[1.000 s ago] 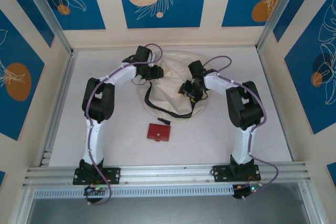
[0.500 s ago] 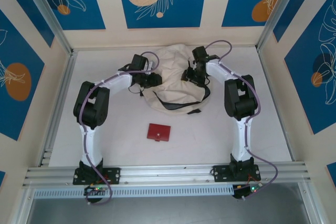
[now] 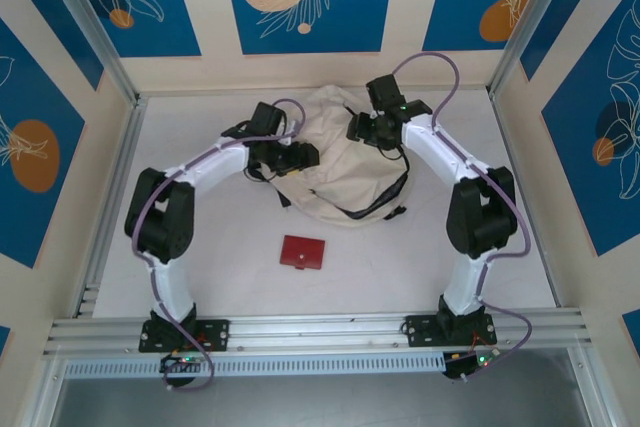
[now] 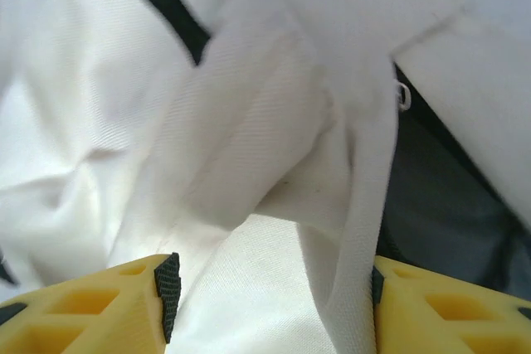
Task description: Pack the student bag
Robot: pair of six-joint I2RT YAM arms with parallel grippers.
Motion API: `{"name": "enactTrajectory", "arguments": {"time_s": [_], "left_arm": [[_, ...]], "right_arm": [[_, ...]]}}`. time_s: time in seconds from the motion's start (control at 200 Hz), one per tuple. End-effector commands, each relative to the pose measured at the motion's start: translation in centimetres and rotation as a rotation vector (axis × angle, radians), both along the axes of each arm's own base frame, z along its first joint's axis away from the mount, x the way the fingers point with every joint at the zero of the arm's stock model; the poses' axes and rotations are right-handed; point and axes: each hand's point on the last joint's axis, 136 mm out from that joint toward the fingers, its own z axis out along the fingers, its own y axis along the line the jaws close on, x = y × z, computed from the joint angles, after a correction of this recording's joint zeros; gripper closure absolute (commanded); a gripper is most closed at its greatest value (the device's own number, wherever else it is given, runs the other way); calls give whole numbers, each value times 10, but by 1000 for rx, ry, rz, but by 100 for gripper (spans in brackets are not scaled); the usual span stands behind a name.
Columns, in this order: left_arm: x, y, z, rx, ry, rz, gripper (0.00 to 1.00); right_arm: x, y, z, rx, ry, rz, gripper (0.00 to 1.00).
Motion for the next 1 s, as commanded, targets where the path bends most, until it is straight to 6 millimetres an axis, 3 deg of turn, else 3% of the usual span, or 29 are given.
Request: {"name": "enactTrajectory", "arguments": {"time_s": [0.0,0.075,0.16,0.34,0.46,0.57,0.74,0.915,0.995], "left_arm": [[-7,34,26,12,-23,86,29],[-12,56,29,33,-32,144,24],[-19,79,26,53,-26,201,20],[-35,106,19,80,-14,255,16],[-41,112,17,83,-9,256,15],[-43,115,16,88,-9,268,14],[-41,122,15,101,-16,300,14],[-41,128,13,105,-16,328,14],[-42,128,12,102,-10,328,14]], "right_arm": [[-33,25,4,-126,-26,136,39],[-51,40,1,-203,-18,200,37],[-65,44,-5,-285,-5,206,33],[-67,3,-13,-354,25,32,15],[-65,-16,-9,-299,37,-24,12],[-65,-16,5,-279,5,-15,12],[-79,28,17,-237,-27,128,14],[-108,106,-6,-11,63,295,18],[-112,127,-23,70,127,328,19]]}}
